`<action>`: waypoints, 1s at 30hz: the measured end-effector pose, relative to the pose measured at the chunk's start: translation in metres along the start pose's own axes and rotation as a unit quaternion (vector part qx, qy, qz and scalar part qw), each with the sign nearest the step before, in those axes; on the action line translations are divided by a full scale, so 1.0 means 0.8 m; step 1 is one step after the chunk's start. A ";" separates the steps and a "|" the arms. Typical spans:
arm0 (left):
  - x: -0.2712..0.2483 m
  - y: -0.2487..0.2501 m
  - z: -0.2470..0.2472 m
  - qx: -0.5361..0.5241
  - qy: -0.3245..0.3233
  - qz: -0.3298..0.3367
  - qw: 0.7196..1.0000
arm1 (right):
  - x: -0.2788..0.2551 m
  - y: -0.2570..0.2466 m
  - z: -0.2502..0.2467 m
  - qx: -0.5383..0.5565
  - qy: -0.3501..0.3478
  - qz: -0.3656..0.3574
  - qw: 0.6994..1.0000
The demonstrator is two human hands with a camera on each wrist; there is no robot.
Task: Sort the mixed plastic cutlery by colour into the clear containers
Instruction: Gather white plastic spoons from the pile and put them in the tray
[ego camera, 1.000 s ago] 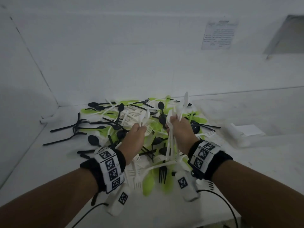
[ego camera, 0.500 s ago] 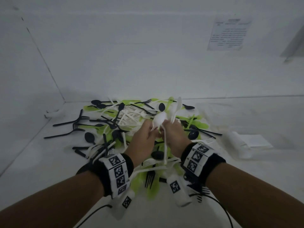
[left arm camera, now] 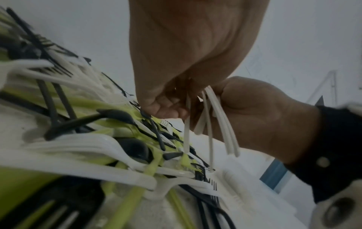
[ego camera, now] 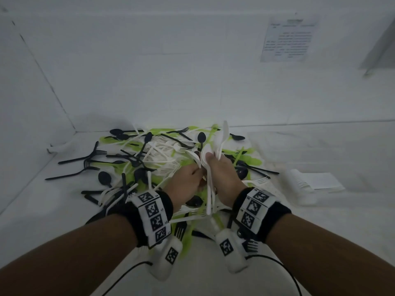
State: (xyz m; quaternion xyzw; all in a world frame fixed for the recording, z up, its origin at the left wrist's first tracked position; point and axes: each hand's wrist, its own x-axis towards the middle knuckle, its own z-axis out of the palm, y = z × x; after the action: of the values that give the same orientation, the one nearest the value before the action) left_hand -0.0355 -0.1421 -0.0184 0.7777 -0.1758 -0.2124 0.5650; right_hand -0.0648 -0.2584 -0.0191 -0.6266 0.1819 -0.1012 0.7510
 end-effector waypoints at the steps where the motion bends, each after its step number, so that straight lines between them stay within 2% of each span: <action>1: 0.001 0.001 0.001 0.015 0.016 0.009 1.000 | -0.002 -0.003 -0.002 0.016 0.010 -0.004 1.000; 5: 0.010 -0.002 -0.005 0.085 0.071 0.037 0.993 | -0.003 -0.005 -0.017 -0.019 0.035 -0.039 0.998; 7: 0.012 -0.005 -0.013 0.092 0.073 0.041 0.992 | -0.001 -0.002 -0.021 -0.045 0.041 -0.040 0.997; 11: 0.005 -0.008 -0.017 0.202 0.020 0.101 0.974 | 0.001 0.003 -0.013 -0.042 0.002 -0.019 0.999; 13: -0.002 -0.004 -0.016 0.213 -0.015 0.136 0.967 | 0.004 0.007 -0.008 -0.041 -0.013 -0.006 0.999; 15: -0.008 0.001 -0.018 0.198 -0.055 0.132 0.970 | 0.005 0.007 -0.005 -0.024 -0.020 0.011 0.999; 17: -0.012 0.001 -0.025 0.163 -0.069 0.091 0.980 | 0.005 0.007 -0.005 -0.019 -0.026 0.017 0.999; 20: -0.013 0.003 -0.037 0.039 -0.001 0.003 0.999 | 0.003 0.006 -0.003 -0.051 -0.029 0.008 0.998; 22: -0.011 0.008 -0.040 -0.046 -0.009 -0.026 0.999 | -0.002 0.004 0.004 -0.050 -0.045 0.001 0.998; 26: -0.007 0.016 -0.035 -0.139 -0.047 -0.020 0.989 | -0.012 -0.003 0.018 0.012 -0.103 0.000 0.995; 30: -0.001 0.009 -0.030 -0.174 -0.043 -0.016 0.984 | -0.012 -0.003 0.020 0.018 -0.109 0.013 0.994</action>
State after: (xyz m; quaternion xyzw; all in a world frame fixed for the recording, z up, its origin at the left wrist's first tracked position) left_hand -0.0235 -0.1247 -0.0053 0.6605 -0.1476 -0.2821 0.6800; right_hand -0.0670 -0.2405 -0.0132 -0.6181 0.1053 -0.0263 0.7786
